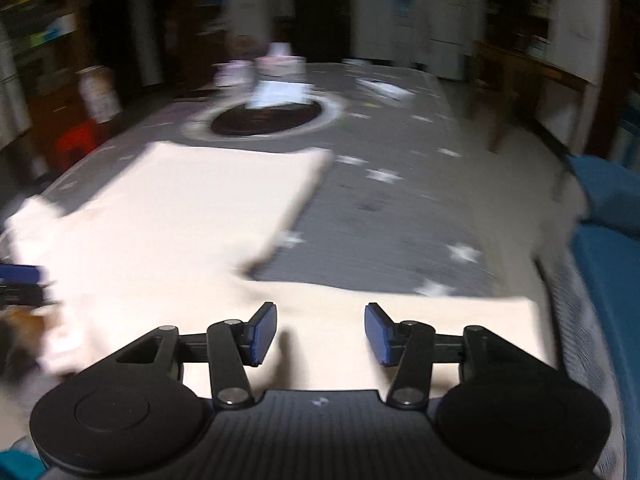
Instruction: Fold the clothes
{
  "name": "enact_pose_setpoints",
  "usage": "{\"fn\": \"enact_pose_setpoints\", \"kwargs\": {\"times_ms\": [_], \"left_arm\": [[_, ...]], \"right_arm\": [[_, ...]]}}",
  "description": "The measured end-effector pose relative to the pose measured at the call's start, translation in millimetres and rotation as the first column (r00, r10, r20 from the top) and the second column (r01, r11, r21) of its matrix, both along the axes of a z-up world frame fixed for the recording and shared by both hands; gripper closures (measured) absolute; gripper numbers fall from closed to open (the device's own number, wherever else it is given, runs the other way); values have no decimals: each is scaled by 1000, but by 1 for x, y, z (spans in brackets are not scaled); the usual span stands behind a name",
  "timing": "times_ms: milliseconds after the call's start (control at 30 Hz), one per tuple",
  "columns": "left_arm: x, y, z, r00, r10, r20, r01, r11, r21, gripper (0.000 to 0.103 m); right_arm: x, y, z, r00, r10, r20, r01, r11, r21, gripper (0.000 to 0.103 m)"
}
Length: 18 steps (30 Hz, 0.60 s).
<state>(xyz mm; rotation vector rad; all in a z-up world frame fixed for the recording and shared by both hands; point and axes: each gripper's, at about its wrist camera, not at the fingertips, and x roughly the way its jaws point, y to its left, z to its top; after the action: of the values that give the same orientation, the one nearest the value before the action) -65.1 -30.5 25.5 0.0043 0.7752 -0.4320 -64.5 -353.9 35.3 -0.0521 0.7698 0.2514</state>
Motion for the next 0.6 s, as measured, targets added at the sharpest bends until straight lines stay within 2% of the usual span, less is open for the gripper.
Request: {"fn": "enact_pose_setpoints", "kwargs": {"times_ms": [200, 333, 467, 600], "left_arm": [[-10, 10, -4, 1000, -10, -15, 10, 1000, -9, 64], [-10, 27, 7, 999, 40, 19, -39, 998, -45, 63], [1, 58, 15, 983, 176, 56, -174, 984, -39, 63], [19, 98, 11, 934, 354, 48, -354, 935, -19, 65]], "right_arm": [[-2, 62, 9, 971, 239, -12, -238, 971, 31, 53], [0, 102, 3, 937, 349, -19, -347, 937, 47, 53], [4, 126, -6, 912, 409, -32, -406, 911, 70, 53], [6, 140, -17, 894, 444, -64, -440, 895, 69, 51]]}}
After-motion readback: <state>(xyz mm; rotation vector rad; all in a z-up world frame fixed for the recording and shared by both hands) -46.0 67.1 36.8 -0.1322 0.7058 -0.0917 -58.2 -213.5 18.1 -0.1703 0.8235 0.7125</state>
